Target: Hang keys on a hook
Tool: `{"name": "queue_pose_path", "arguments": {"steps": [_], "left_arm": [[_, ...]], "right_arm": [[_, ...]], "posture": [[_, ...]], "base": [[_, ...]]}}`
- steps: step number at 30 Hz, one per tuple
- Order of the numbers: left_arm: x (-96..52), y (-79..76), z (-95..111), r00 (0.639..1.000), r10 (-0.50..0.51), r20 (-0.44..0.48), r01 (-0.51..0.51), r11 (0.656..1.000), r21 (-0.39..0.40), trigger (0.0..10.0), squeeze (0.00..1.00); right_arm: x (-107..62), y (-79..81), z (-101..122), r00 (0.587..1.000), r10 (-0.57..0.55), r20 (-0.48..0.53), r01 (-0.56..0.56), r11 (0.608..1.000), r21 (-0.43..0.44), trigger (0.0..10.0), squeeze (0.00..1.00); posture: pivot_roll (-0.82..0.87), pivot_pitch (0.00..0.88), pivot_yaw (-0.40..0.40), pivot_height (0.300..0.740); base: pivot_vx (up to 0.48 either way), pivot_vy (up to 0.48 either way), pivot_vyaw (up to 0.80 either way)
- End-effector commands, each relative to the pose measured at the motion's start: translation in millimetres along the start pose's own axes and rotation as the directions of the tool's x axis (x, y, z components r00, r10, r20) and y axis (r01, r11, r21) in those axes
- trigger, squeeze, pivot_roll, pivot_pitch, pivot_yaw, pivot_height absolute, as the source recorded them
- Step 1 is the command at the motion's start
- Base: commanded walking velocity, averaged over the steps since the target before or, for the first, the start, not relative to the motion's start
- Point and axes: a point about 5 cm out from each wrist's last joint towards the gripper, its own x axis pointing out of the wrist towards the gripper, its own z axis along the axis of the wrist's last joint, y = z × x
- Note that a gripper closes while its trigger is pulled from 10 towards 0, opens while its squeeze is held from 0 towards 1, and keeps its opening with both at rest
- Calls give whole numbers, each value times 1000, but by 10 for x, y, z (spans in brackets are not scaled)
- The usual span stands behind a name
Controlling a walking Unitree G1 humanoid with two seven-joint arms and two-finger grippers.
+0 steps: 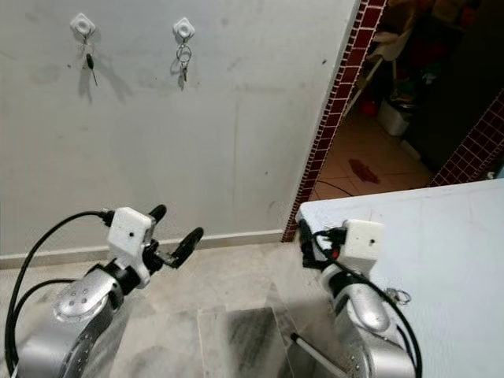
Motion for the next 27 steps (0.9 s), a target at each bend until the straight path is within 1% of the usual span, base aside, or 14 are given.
{"name": "queue_pose_path", "arguments": {"steps": [1,9,13,14,16,17,19,20,21,23,24,25,27], "left_arm": [[24,-83,6,1000,-28,10,29,999,-21,10000,0],[18,-87,-13,1000,-18,0,18,1000,-22,10000,0],[12,-90,-19,1000,-14,0,14,1000,-26,10000,0],[6,-87,-28,1000,-13,-7,13,1000,-26,10000,0],[-5,-80,-49,1000,-14,-21,13,1000,-25,10000,0],[-26,-81,-128,997,-25,-69,24,999,-21,10000,0],[-42,-82,-185,994,-32,-100,30,999,-16,10000,0],[-60,-83,-263,990,-37,-137,35,999,-17,10000,0],[-66,-86,-286,988,-41,-148,38,999,-19,10000,0],[-75,-86,-319,986,-43,-164,40,999,-23,10000,0],[-78,-93,-337,983,-52,-177,47,998,-31,10000,0],[-79,-102,-344,981,-64,-183,57,998,-41,10000,0],[-83,-163,-370,968,-129,-215,117,991,-69,10000,0]], "right_arm": [[-14,-90,25,999,-33,5,33,999,-15,10000,0],[-1,-76,28,1000,-28,5,28,1000,-10,10000,0],[4,-76,78,1000,-25,19,26,999,-30,10000,0],[-2,-112,93,999,-45,11,46,997,-67,10000,0],[-9,-152,98,998,-69,-1,69,992,-103,10000,0],[-26,-233,89,993,-117,-22,113,983,-142,10000,0],[-37,-276,89,990,-140,-27,134,978,-157,10000,0],[-55,-360,81,980,-198,-37,186,961,-205,10000,0],[-61,-391,75,974,-220,-43,206,953,-222,10000,0],[-70,-440,72,964,-261,-44,245,943,-225,10000,0],[-81,-488,68,951,-303,-55,280,925,-256,10000,0],[-85,-504,64,945,-320,-62,295,920,-257,10000,0],[-101,-548,54,927,-366,-86,329,900,-288,10000,0]], "posture": [[122,40,-83,740],[125,39,-88,740],[125,33,-89,740],[125,33,-90,740],[123,32,-89,740],[123,32,-89,740],[120,33,-88,740],[120,33,-88,740],[120,33,-88,740],[116,34,-86,740],[116,34,-86,740],[115,32,-83,740],[115,32,-82,740]], "base": [[0,0,0],[0,0,0],[0,0,0],[0,0,0],[0,0,0],[0,0,0],[0,0,0],[0,0,0],[0,0,0],[0,0,0],[0,0,0],[0,0,0],[0,0,0]]}}
